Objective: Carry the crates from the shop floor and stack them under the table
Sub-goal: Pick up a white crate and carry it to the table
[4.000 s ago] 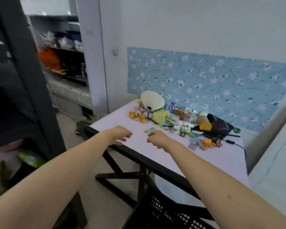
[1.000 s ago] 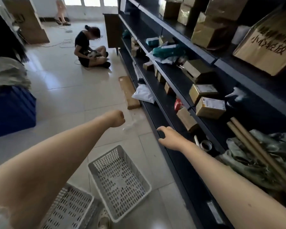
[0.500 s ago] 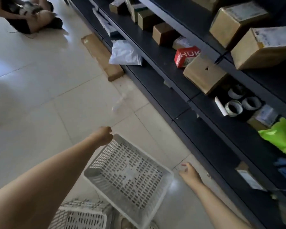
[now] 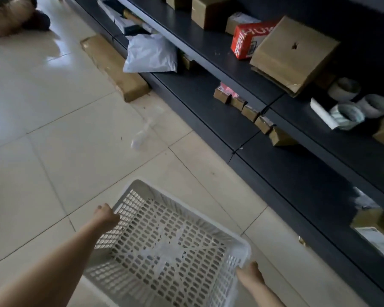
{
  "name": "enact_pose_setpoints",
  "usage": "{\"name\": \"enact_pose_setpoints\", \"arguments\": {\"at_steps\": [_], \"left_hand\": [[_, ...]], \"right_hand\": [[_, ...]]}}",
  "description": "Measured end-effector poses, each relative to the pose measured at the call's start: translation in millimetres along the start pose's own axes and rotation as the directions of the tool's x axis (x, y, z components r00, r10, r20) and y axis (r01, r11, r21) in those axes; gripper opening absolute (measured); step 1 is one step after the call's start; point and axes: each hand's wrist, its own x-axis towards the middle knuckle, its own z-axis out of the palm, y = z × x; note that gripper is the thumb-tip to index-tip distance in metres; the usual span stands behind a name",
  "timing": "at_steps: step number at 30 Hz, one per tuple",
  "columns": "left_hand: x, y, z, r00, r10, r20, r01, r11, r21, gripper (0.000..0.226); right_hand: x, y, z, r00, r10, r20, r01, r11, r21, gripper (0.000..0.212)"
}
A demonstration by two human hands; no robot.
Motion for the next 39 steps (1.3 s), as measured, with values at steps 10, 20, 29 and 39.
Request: {"name": "enact_pose_setpoints", "arguments": {"at_steps": [10,20,29,39], "left_hand": [[35,-54,48,0.996,0.036,-0.083,-0.033,0.999,0.035,0.053],[58,-48,36,0.999,-0.007,0.053,0.031,0.89,-0.455,0.014],[72,-39,34,0.998,-0.058,-0.018,0.045,0.913,-0.405,0.024],[46,-41,26,0.999,-0.025,-0.026,0.009,0.87,-0.493,0.025]], "right_hand": [[10,6,51,0.965,0.011,-0.262,0.014,0.996,0.09,0.042],[21,-12,31,0.947,0.027,-0.32,-0.015,0.999,0.038,0.033],[31,-56,3,0.928,-0.138,-0.346,0.123,0.99,-0.066,0.034],[42,-55,-10,0.95,-0.151,-0.274,0.149,0.988,-0.031,0.035]]}}
